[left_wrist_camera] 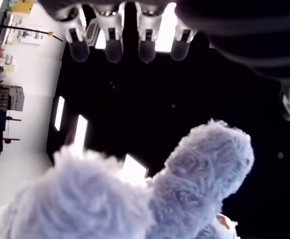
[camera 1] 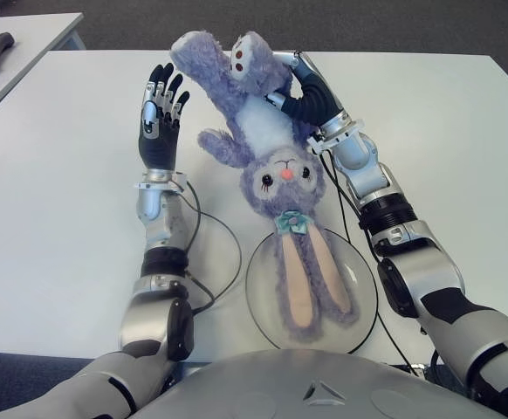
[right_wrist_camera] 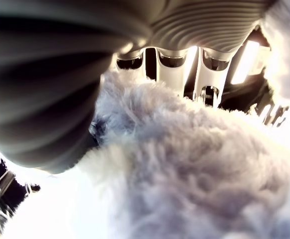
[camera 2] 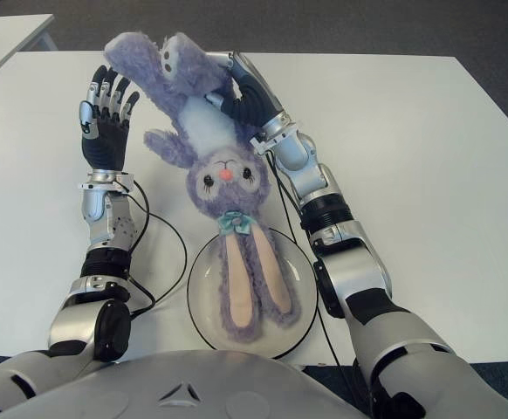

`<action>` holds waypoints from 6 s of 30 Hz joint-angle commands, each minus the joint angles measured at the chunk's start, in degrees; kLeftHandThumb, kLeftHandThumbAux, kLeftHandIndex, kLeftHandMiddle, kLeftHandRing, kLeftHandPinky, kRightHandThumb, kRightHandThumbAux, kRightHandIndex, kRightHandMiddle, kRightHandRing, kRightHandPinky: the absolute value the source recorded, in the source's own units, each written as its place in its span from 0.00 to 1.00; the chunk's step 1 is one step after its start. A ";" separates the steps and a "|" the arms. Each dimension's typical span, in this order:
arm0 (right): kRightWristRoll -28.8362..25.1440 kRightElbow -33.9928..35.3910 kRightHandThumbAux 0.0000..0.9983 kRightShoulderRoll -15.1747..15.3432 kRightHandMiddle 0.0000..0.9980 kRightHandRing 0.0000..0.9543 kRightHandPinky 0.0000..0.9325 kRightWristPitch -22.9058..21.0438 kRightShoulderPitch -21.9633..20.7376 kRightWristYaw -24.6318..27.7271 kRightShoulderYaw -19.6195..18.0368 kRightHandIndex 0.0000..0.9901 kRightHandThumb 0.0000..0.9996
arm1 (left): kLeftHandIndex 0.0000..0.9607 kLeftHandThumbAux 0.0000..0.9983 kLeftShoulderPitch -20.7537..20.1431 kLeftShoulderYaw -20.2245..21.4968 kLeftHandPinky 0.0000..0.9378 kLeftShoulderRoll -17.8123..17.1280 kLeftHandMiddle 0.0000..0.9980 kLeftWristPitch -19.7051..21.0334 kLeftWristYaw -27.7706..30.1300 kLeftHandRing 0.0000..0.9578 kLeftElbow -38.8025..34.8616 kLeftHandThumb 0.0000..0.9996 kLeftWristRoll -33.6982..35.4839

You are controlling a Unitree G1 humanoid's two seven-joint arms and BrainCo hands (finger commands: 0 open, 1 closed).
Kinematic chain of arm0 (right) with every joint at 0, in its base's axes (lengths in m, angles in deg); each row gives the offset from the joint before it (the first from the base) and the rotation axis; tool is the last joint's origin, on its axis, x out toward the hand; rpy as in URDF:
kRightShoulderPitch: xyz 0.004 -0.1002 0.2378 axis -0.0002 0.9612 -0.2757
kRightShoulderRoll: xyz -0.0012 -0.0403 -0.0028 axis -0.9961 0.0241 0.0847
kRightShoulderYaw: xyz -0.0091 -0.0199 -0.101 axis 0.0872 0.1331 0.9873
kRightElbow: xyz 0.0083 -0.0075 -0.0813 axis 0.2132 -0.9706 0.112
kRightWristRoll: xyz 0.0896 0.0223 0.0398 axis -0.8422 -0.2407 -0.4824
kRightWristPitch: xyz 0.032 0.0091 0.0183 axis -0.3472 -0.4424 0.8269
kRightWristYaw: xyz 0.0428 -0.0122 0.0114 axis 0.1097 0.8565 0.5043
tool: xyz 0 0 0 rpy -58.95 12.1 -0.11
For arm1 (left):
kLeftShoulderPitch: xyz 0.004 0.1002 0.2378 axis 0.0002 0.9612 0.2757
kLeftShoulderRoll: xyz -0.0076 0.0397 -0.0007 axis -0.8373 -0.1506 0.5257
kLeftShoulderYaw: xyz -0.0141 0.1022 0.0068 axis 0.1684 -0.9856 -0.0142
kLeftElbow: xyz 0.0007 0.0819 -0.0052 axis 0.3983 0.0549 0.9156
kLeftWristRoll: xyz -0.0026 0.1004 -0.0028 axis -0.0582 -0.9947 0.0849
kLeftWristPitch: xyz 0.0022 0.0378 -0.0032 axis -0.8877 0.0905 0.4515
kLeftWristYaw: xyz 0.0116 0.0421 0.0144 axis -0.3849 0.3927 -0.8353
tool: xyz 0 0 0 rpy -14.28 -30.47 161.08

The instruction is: Put the doll into the plate.

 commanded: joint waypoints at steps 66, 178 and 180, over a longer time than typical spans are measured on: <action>0.37 -8.80 0.72 -1.35 0.82 0.86 0.87 2.83 -3.43 0.22 0.92 0.44 0.70 | 0.06 0.45 15.15 -16.90 0.11 8.07 0.05 9.96 -18.15 0.05 -6.10 0.15 -14.66; 2.46 -4.64 0.72 -0.24 0.82 0.86 0.88 2.02 -2.74 -3.00 -0.25 0.44 0.70 | 0.45 0.72 7.26 -18.17 0.90 5.63 0.81 18.59 -31.59 0.88 -17.93 0.70 -20.51; 2.60 -3.90 0.72 -0.03 0.82 0.86 0.88 1.66 -2.42 -2.92 -0.19 0.44 0.70 | 0.45 0.72 7.61 -18.45 0.90 5.40 0.80 19.55 -31.36 0.88 -19.35 0.70 -20.64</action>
